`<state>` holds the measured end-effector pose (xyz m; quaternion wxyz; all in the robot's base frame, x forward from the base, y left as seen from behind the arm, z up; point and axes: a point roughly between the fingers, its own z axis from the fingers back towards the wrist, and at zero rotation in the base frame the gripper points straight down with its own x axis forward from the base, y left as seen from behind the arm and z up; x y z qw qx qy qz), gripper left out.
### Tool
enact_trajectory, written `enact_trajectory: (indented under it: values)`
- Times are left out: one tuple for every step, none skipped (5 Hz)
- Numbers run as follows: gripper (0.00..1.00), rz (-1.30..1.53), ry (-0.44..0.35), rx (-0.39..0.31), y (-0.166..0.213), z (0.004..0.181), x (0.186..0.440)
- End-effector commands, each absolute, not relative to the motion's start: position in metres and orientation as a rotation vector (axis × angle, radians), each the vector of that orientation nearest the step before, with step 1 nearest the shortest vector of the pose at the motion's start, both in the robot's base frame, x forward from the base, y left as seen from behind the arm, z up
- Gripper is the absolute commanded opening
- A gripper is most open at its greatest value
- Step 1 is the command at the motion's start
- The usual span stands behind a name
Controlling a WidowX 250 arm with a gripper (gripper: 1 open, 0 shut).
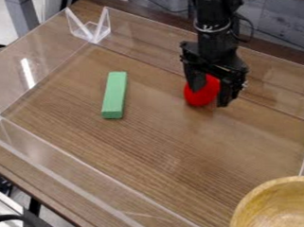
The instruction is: Move the red fruit to the left
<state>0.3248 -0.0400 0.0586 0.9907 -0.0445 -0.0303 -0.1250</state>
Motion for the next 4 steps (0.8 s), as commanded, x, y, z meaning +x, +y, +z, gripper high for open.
enact_trajectory:
  values:
    - [1.00, -0.194, -0.126, -0.078, -0.031, 0.081, 0.335]
    - [1.00, -0.213, -0.128, -0.080, -0.023, 0.081, 0.330]
    - [0.00, -0.207, -0.127, -0.081, -0.023, 0.073, 0.330]
    - [0.00, -0.134, -0.159, -0.077, -0.015, 0.095, 0.334]
